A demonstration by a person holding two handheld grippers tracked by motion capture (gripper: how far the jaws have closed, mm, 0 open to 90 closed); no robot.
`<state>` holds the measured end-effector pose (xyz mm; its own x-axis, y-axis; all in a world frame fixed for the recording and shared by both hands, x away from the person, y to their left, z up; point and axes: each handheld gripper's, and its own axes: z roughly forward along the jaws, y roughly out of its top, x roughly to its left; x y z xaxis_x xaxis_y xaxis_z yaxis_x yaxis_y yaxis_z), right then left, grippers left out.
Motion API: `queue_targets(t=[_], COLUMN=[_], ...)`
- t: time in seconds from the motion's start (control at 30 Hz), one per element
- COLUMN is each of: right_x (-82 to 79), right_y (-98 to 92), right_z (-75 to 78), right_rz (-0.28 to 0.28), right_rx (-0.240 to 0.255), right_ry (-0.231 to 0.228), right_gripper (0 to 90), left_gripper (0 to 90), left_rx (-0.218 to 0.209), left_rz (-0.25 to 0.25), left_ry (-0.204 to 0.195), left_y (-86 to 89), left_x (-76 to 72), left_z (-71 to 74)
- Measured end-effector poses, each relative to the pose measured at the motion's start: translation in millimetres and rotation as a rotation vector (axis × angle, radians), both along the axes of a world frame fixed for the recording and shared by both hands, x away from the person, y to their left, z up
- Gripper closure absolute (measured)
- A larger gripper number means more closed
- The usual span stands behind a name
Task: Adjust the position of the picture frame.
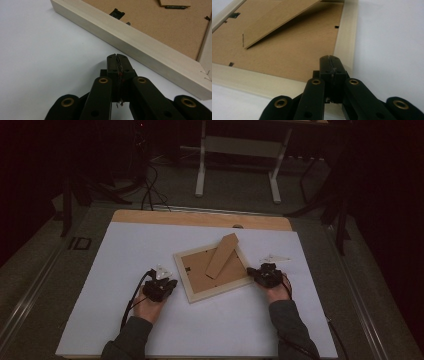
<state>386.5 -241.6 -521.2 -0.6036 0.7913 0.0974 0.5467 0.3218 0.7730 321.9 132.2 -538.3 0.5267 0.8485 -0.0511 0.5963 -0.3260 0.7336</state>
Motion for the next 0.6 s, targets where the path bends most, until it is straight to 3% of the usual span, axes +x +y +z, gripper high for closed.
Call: queue_targets(t=[0.13, 0.4, 0.6], right_x=[-1.5, -0.9, 1.1], right_y=[6.8, 8.3, -1.2], right_z=[-2.8, -1.4, 6.7], right_rz=[0.032, 0.034, -0.016], right_rx=[-0.019, -0.041, -0.015], right_ry=[0.008, 0.003, -0.028], right_gripper=[89.6, 89.6, 89.7], left_gripper=[90.0, 90.0, 90.0], left_rx=[-0.003, 0.002, 0.010], left_rz=[0.002, 0.000, -0.003], left_ry=[-0.001, 0.002, 0.002], left_y=[-1.6, -5.1, -7.7], left_x=[0.7, 2.5, 3.5], left_z=[-0.1, 0.5, 0.8])
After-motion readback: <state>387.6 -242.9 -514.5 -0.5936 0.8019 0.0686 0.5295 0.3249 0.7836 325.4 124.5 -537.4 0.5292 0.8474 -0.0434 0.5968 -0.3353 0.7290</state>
